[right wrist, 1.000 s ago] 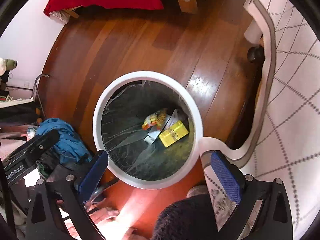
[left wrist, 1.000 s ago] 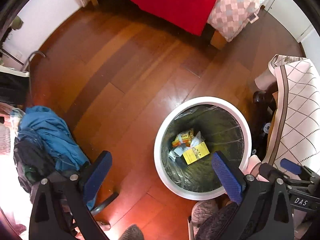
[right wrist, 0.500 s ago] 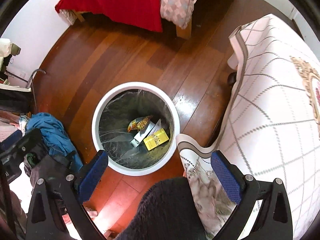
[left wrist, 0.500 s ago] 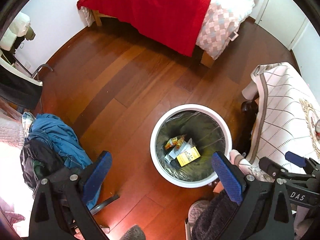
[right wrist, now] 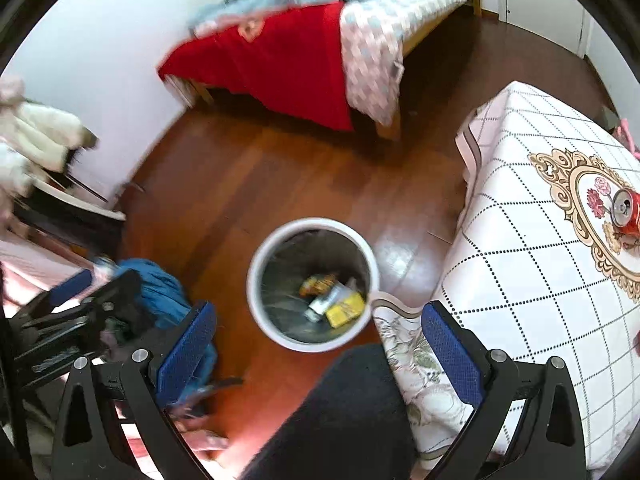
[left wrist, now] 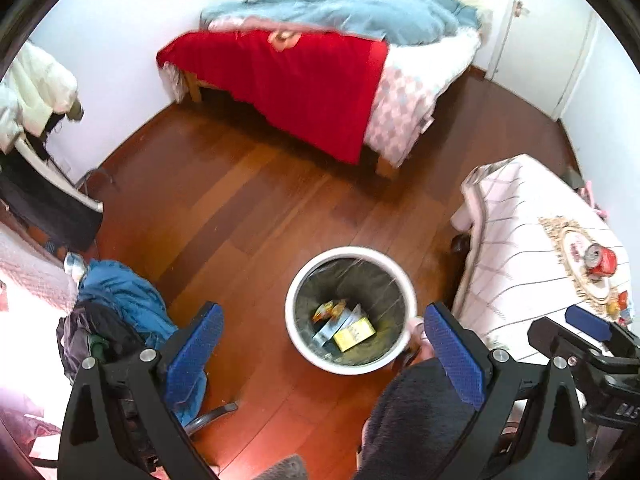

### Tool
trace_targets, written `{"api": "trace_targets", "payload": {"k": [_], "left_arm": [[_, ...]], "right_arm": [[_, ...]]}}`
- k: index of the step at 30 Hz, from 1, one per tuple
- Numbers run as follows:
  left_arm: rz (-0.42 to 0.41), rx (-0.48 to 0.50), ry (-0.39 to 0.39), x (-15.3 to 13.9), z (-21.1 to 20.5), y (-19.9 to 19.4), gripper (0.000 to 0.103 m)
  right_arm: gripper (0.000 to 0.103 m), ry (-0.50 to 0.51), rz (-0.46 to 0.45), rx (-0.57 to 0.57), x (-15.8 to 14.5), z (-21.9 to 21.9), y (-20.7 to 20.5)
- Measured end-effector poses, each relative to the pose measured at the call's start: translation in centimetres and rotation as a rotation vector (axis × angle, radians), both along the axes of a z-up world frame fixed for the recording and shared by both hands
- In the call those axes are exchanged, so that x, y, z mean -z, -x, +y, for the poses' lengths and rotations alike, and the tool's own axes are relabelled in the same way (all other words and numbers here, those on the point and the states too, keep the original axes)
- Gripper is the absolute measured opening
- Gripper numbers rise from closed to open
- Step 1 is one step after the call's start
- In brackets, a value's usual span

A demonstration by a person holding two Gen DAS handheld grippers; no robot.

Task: Collect trash
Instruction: 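Grasp red candy wrapper with left tool while right tool grasps brown snack packet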

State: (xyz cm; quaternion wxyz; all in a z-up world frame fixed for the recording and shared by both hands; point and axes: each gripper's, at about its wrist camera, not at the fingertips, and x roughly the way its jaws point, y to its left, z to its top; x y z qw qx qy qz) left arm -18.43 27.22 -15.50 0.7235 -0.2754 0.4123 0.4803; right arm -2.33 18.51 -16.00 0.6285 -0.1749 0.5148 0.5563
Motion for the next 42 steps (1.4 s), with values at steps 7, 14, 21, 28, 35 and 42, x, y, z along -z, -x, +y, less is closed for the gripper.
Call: {"api": "trace_targets", "payload": {"k": [7,14,21,28,35,42], "left_arm": [[-0.006,0.099,-0.051,-1.4,-3.6,-6.6,0.102],[0.046,0.304,-0.008,3.3,-8.8,-20.0,0.102],[0.167,0.479,0.094,10.5,-13.8,-33.9,0.102],[0.247,0.546,0.13,14.1,-16.3,-39.8,0.102],[0.25,0.564,0.145,14.9,-17.4,-42.4,0.102],[0.13,0.66,0.195,12.6,-21.9,-44.9,0.102]], "right_arm": [[0.103,-0.099,0.09,0.125,-3.3,-7.2,-5.2],[0.103,-0.015,0.081,0.46,-0.8,-19.4,-17.5],[0.103,0.194,0.077,0.812,6.7,-30.5,-32.9],[0.103,0.304,0.102,0.943,13.4,-34.1,-42.3],[0.095,0.3,0.023,0.932,15.7,-32.9,-44.2],[0.064,0.36,-0.113,0.824,15.1,-31.9,-41.9]]}}
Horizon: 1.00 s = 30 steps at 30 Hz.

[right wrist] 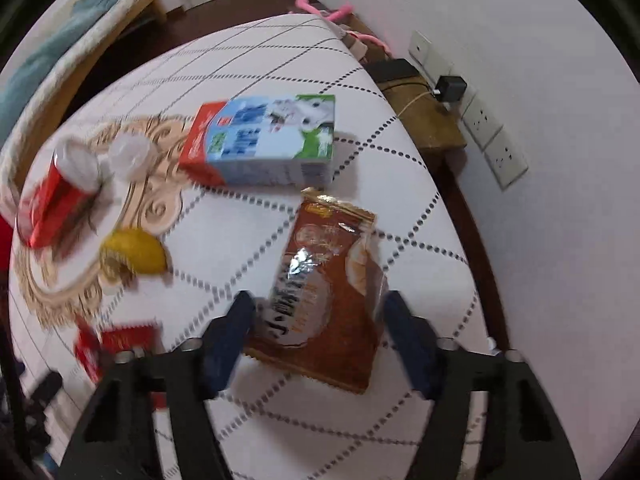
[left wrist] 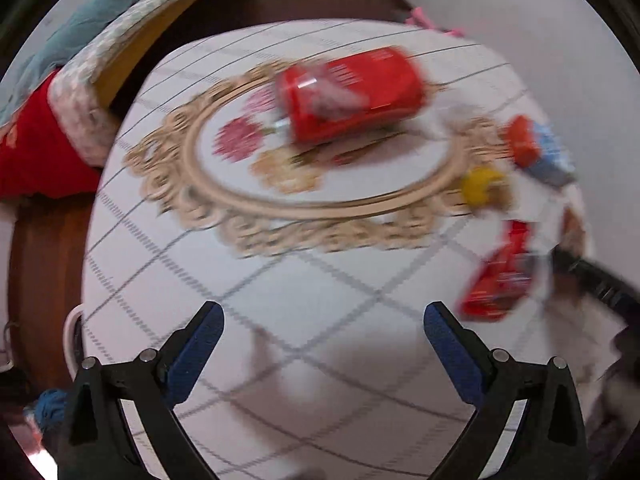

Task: Collect trash
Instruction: 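Grasp red candy wrapper with left tool while right tool grasps brown snack packet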

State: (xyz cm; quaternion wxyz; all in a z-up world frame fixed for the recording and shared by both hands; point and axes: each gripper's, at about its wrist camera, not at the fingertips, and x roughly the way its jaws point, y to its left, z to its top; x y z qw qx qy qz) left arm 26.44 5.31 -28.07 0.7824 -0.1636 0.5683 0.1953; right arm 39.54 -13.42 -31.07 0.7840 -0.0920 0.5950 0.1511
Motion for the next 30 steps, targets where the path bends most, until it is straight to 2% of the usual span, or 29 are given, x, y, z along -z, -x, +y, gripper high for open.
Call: {"api": "trace_targets", "payload": {"k": [5,11,14,15,16,17,18,22,27,30], "left_arm": [[-0.049,0.119,0.106,-0.8,-4.0,-2.7,0.102],[-0.037,0.199,0.108,1.0,-6.8,-5.7,0.101],[-0.023,0.219,0.086,2.2,-7.3,-6.8,0.079],[-0.011,0.22,0.087,2.7,-7.4,-7.1,0.061],[-0.008,0.213,0.083,3.0,-7.0,-7.1,0.054],[-0.028,0.213,0.085,2.8,-6.9,-7.0,0.052],[-0.039,0.217,0.098,2.7,-6.9,-7.0,0.039],[-0.052,0.224,0.119,2.7,-6.6,-6.9,0.031],[-0.029,0.221,0.13,2.7,-5.8,-6.6,0.029],[-0.02,0.215,0.125,2.5,-5.4,-6.4,0.026]], "right_arm": [[0.058,-0.043,0.038,0.011,-0.9,-3.4,2.3],[0.058,-0.058,0.052,0.038,-0.9,-7.7,4.2],[0.058,-0.062,0.053,0.044,-0.9,-8.6,4.3],[0.058,-0.062,0.054,0.045,-0.9,-8.8,4.2],[0.058,-0.06,0.055,0.047,-0.8,-9.0,4.2],[0.058,-0.056,0.056,0.047,-0.6,-9.0,3.6],[0.058,-0.049,0.056,0.046,-0.5,-8.9,3.5],[0.058,-0.008,0.045,0.042,-0.3,-8.2,3.4],[0.058,0.068,0.024,0.043,-0.3,-6.9,3.7],[0.056,0.073,0.041,0.059,-0.4,-6.8,3.6]]}}
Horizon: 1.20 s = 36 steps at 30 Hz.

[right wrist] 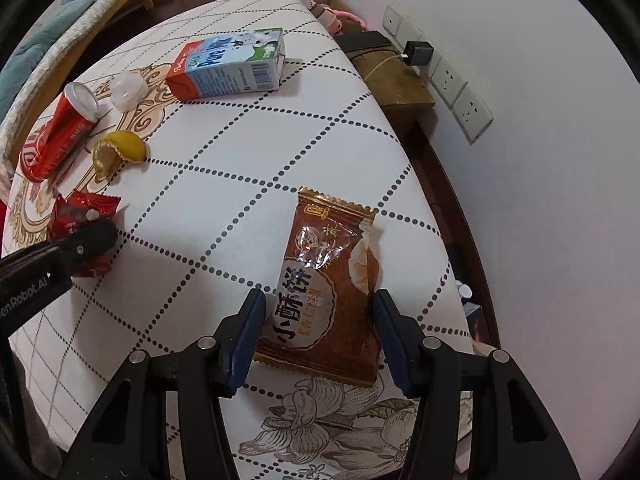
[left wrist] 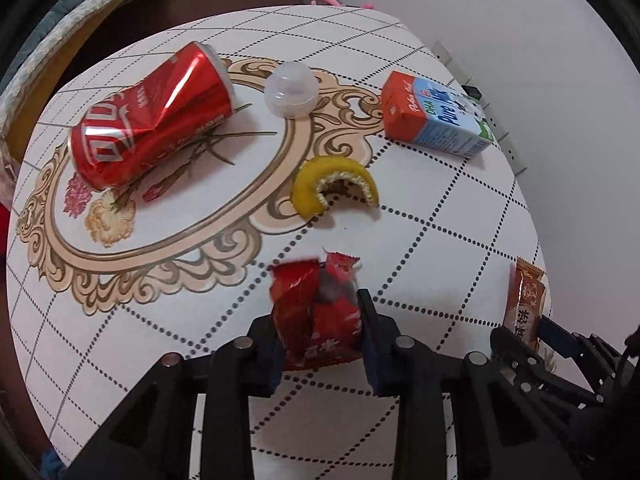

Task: Collect trash
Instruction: 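Grasp red candy wrapper with left tool while right tool grasps brown snack packet, then carry both wrappers over the bin and open both tools to drop them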

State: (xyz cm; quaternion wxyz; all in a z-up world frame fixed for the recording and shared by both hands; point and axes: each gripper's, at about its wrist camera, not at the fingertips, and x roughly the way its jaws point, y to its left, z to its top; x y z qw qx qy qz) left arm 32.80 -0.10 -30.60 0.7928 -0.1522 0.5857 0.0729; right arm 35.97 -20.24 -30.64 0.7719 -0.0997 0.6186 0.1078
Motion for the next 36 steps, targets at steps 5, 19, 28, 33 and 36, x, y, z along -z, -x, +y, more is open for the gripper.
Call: {"api": "trace_targets", "payload": {"k": [5,19,28,33,36], "left_arm": [[-0.052,-0.009,-0.016,-0.9,0.7,2.3,0.023],[-0.212,-0.162,-0.146,-10.8,8.3,17.1,0.021],[-0.26,-0.353,-0.213,-16.0,17.6,29.0,0.021],[-0.258,-0.452,-0.258,-17.1,22.3,34.4,0.021],[-0.241,-0.522,-0.272,-16.5,25.3,37.6,0.021]], "right_arm": [[0.047,0.015,-0.036,-0.018,-0.3,0.8,0.7],[0.042,-0.251,-0.122,-0.157,-7.1,7.3,9.1],[0.042,-0.443,-0.115,-0.341,-14.2,17.2,18.2],[0.042,-0.526,-0.058,-0.471,-15.6,24.3,23.2],[0.042,-0.541,-0.016,-0.55,-15.3,28.7,26.2]]}}
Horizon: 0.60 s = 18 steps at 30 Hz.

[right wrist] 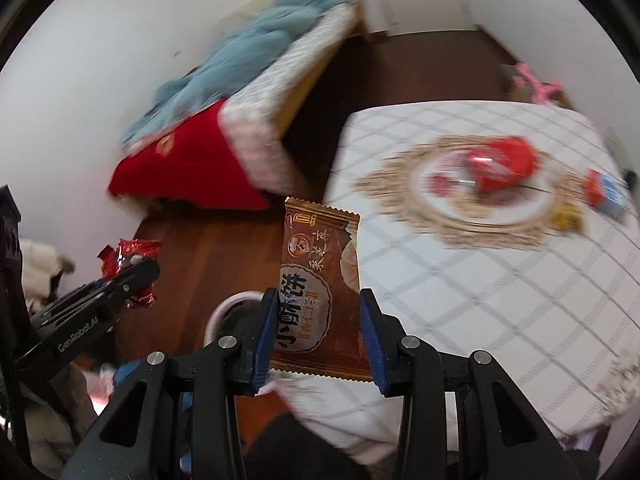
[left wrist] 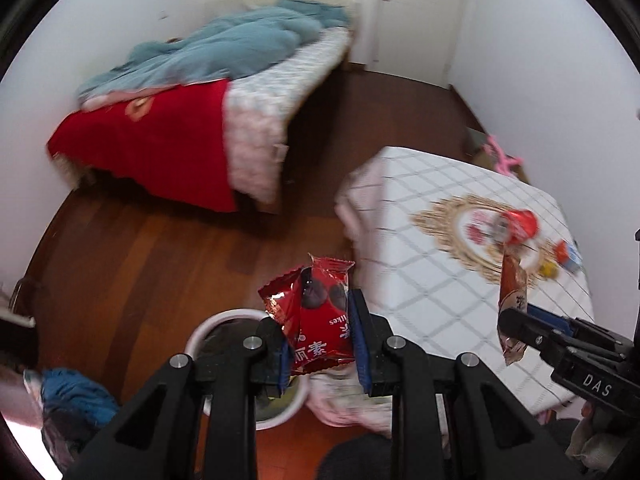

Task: Collect trash
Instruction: 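Carry both wrappers over the bin and open both tools to drop them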

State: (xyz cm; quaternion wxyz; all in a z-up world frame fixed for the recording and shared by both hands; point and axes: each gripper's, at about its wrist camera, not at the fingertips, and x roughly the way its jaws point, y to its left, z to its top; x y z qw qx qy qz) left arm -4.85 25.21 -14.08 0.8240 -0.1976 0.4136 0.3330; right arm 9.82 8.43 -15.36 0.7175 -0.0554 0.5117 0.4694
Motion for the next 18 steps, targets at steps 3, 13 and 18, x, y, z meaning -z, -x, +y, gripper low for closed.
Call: {"api": "trace_targets", "payload": {"k": [3,13,18], "left_arm": [[0.016,-0.065,0.029,1.7,2.5,2.4,0.021],[0.11,-0.233,0.193,13.5,9.3,7.9,0.021],[0.135,-0.274,0.28,18.4,11.3,9.8,0.021]], "right_arm": [[0.042,0.013,0.014,-0.069,1.1,4.1,2.6],[0.042,0.205,0.153,-0.235,12.4,16.4,8.8],[0.042,0.314,0.185,-0.274,18.9,20.2,10.7]]}}
